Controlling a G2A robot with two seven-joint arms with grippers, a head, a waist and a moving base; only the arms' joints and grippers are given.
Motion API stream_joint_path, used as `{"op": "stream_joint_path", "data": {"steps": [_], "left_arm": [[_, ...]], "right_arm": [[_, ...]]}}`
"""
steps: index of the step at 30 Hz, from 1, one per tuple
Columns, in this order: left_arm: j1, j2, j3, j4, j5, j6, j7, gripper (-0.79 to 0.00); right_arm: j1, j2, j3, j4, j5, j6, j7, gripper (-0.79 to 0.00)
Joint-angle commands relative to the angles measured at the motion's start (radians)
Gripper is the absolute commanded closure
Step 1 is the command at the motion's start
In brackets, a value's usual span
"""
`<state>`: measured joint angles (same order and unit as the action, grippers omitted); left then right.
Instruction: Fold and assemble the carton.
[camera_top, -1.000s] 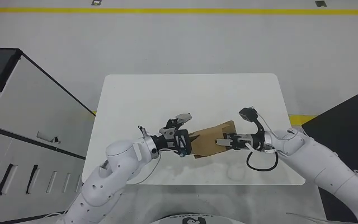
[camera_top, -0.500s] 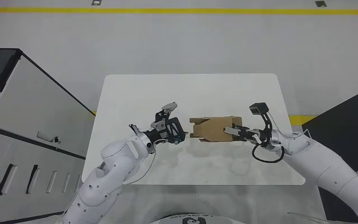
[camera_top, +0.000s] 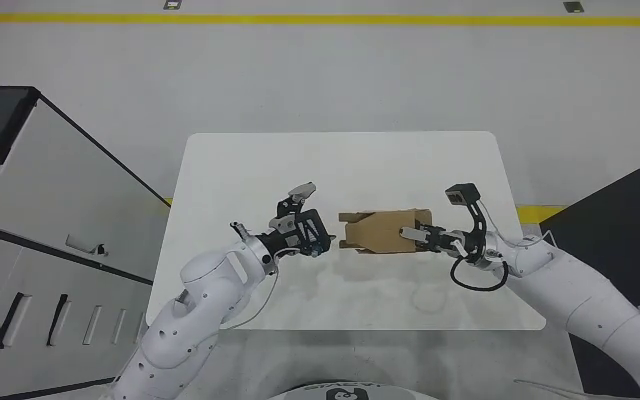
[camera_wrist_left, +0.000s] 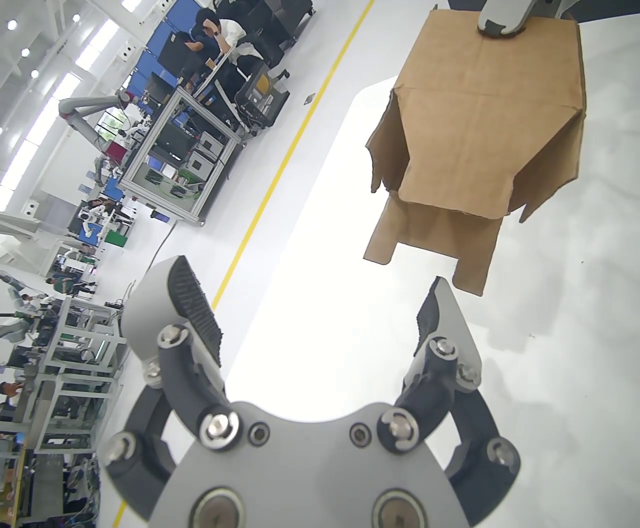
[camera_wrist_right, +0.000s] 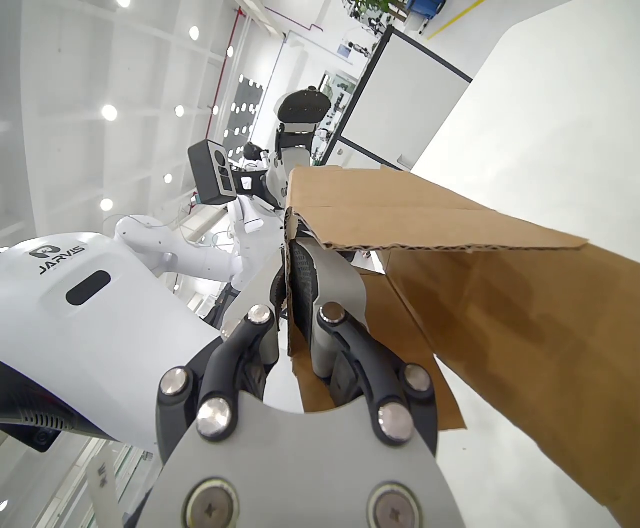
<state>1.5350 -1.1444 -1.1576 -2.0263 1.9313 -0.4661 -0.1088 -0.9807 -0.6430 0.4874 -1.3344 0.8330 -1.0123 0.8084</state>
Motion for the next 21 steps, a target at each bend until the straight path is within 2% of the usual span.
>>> {"op": "stream_joint_path", "data": {"steps": [1, 7, 10, 13, 21], "left_arm": [[0.000, 0.000, 0.000, 0.000, 0.000, 0.000, 0.000, -0.785], [0.000, 0.000, 0.000, 0.000, 0.000, 0.000, 0.000, -0.785], [0.001, -0.001, -0.001, 0.002, -0.007, 0.007, 0.002, -0.785], [-0.002, -0.001, -0.003, 0.002, -0.042, 0.005, 0.013, -0.785], [0.003, 0.000, -0.030, -0.010, -0.188, -0.059, 0.033, -0.785]], "right_arm": [[0.000, 0.000, 0.000, 0.000, 0.000, 0.000, 0.000, 0.000], [0.000, 0.000, 0.000, 0.000, 0.000, 0.000, 0.000, 0.000], [-0.009, -0.003, 0.011, -0.014, 0.005, 0.033, -0.005, 0.000], [-0.011, -0.002, 0.027, -0.001, 0.066, 0.058, 0.058, 0.000], [-0.007, 0.001, 0.095, 0.011, 0.257, 0.240, 0.240, 0.000]]}}
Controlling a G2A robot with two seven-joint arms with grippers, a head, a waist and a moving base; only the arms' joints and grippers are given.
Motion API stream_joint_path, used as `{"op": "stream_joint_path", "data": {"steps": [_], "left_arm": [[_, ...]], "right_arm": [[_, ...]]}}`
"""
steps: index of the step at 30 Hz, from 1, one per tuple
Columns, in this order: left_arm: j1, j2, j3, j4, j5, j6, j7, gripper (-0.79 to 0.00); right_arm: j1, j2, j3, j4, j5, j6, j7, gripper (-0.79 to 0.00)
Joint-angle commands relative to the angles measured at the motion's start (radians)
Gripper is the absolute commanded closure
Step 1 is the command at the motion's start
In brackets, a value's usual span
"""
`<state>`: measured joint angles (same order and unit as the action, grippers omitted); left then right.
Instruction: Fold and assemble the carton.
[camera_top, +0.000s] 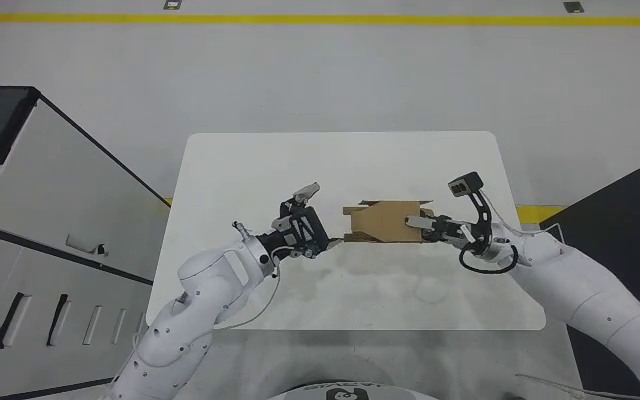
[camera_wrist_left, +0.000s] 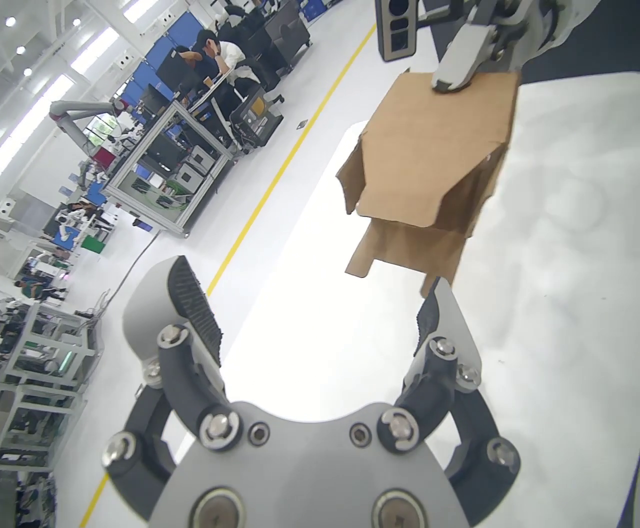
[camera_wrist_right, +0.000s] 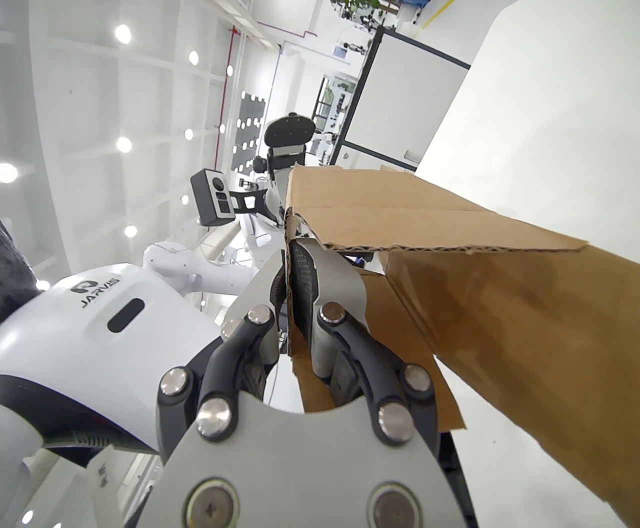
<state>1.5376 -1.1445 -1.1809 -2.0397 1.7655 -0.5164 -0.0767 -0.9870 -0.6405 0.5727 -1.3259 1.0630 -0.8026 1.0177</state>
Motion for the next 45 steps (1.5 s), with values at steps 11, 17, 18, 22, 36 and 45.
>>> {"op": "stream_joint_path", "data": {"steps": [11, 17, 18, 22, 36, 45], "left_arm": [[0.007, 0.004, -0.037, 0.020, -0.106, -0.029, -0.014, -0.785], [0.010, 0.004, -0.035, 0.027, -0.132, -0.039, -0.014, -0.785], [0.009, 0.005, -0.039, 0.027, -0.147, -0.048, -0.017, -0.785], [0.003, 0.008, -0.050, 0.035, -0.251, -0.132, -0.032, -0.785], [-0.005, 0.010, -0.061, 0.031, -0.252, -0.135, -0.054, 0.000], [-0.021, 0.016, -0.066, 0.044, -0.318, -0.198, -0.060, 0.000]], "right_arm": [[-0.022, -0.043, 0.144, 0.038, 0.152, 0.263, 0.264, 0.000], [-0.026, -0.045, 0.147, 0.029, 0.136, 0.272, 0.241, 0.000], [-0.029, -0.047, 0.150, 0.028, 0.126, 0.281, 0.234, 0.000], [-0.032, -0.057, 0.168, 0.036, 0.124, 0.295, 0.257, 0.000], [-0.032, -0.057, 0.170, 0.038, 0.122, 0.293, 0.259, 0.000], [-0.055, -0.063, 0.194, -0.013, -0.018, 0.312, 0.160, 0.000]]}}
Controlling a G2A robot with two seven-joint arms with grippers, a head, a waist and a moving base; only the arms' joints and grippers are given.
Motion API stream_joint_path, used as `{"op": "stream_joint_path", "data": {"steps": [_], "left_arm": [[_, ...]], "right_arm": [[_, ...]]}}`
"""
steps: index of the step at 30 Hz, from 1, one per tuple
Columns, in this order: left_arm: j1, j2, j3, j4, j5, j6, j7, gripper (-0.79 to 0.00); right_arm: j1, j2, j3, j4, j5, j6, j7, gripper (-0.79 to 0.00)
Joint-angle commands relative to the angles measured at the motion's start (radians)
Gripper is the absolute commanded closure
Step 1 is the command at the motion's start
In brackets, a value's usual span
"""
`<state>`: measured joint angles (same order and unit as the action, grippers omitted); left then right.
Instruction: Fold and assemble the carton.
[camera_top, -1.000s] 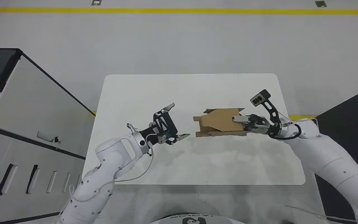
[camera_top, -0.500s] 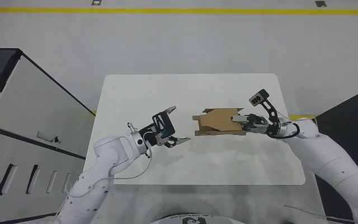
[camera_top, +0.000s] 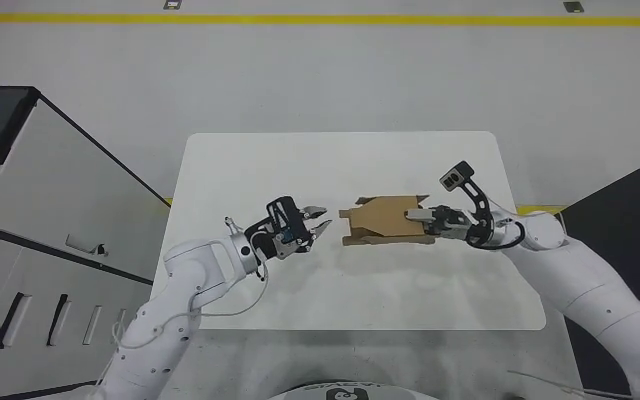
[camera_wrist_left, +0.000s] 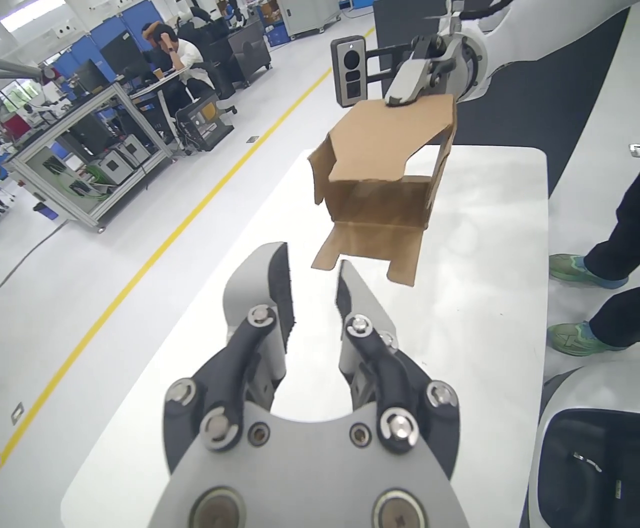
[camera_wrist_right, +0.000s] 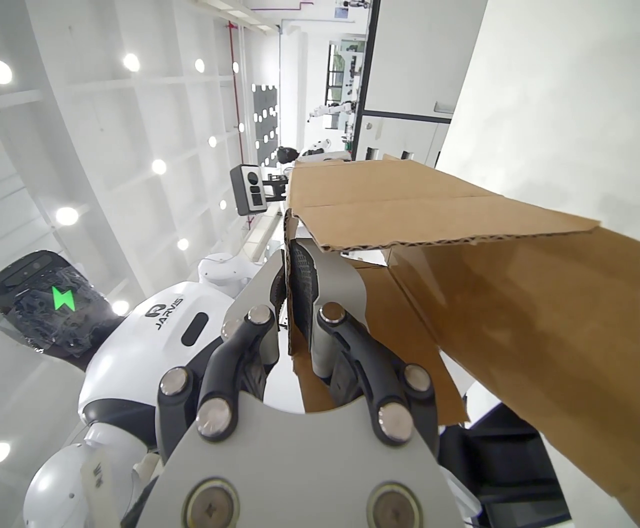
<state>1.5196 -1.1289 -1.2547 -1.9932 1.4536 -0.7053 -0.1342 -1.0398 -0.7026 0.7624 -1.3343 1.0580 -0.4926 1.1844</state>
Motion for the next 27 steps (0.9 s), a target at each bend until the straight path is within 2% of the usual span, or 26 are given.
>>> {"op": "stream_joint_path", "data": {"steps": [1, 9, 16, 27], "left_arm": [[-0.007, 0.000, 0.015, -0.001, -0.014, -0.016, -0.004, 0.000], [-0.037, -0.002, 0.063, 0.023, -0.017, -0.012, -0.017, 0.000], [-0.039, 0.001, 0.063, 0.030, -0.035, -0.009, -0.016, 0.000], [-0.052, 0.004, 0.081, 0.013, -0.055, -0.018, -0.021, 0.000]], "right_arm": [[-0.006, -0.001, 0.009, -0.011, -0.023, 0.005, -0.013, 0.000], [-0.029, -0.012, 0.043, -0.039, -0.051, 0.014, -0.004, 0.000], [-0.047, -0.021, 0.070, -0.045, -0.065, 0.011, 0.005, 0.000], [-0.061, -0.038, 0.096, -0.064, -0.167, 0.058, -0.052, 0.000]]}}
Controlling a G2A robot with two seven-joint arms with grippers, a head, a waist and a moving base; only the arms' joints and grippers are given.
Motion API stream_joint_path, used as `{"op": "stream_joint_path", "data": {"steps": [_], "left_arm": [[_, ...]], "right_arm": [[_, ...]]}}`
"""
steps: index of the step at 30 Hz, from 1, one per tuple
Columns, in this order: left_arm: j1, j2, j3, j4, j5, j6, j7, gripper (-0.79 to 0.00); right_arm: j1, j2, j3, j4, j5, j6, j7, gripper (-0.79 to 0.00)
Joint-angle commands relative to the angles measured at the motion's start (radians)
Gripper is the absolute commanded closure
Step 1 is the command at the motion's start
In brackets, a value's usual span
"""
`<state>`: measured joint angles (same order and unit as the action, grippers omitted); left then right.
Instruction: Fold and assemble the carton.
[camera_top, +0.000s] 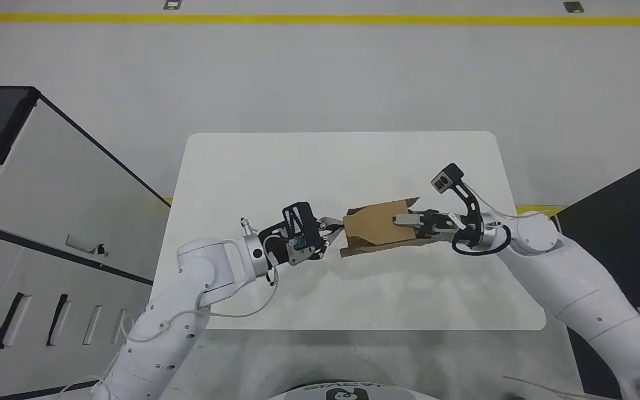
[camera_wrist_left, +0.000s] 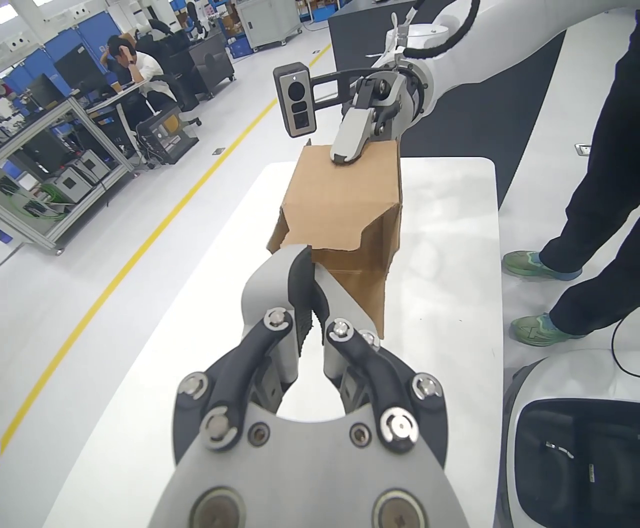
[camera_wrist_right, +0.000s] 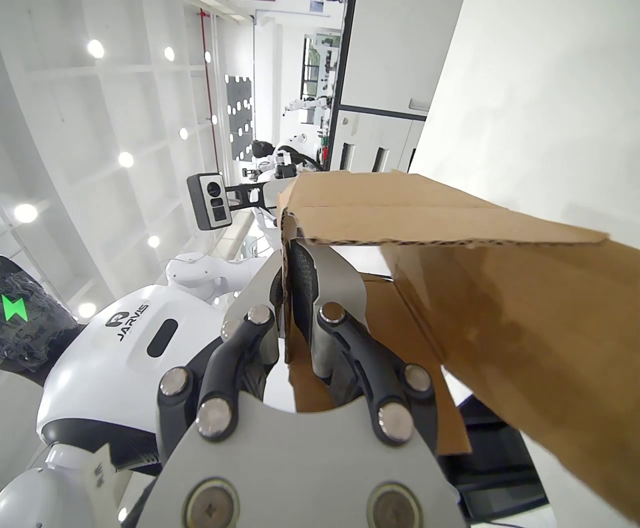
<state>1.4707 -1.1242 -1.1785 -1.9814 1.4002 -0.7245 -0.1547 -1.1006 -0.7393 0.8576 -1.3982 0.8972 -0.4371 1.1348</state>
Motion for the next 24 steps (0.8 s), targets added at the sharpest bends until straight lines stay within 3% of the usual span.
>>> {"op": "stream_joint_path", "data": {"steps": [1, 24], "left_arm": [[-0.007, -0.001, 0.010, 0.002, -0.001, 0.002, -0.001, 0.000], [-0.078, -0.004, 0.094, 0.010, 0.021, 0.016, -0.017, 0.000]], "right_arm": [[-0.001, -0.003, 0.003, 0.000, -0.015, 0.007, -0.006, 0.000], [-0.015, -0.040, 0.033, -0.006, -0.144, 0.089, -0.049, 0.000]]}}
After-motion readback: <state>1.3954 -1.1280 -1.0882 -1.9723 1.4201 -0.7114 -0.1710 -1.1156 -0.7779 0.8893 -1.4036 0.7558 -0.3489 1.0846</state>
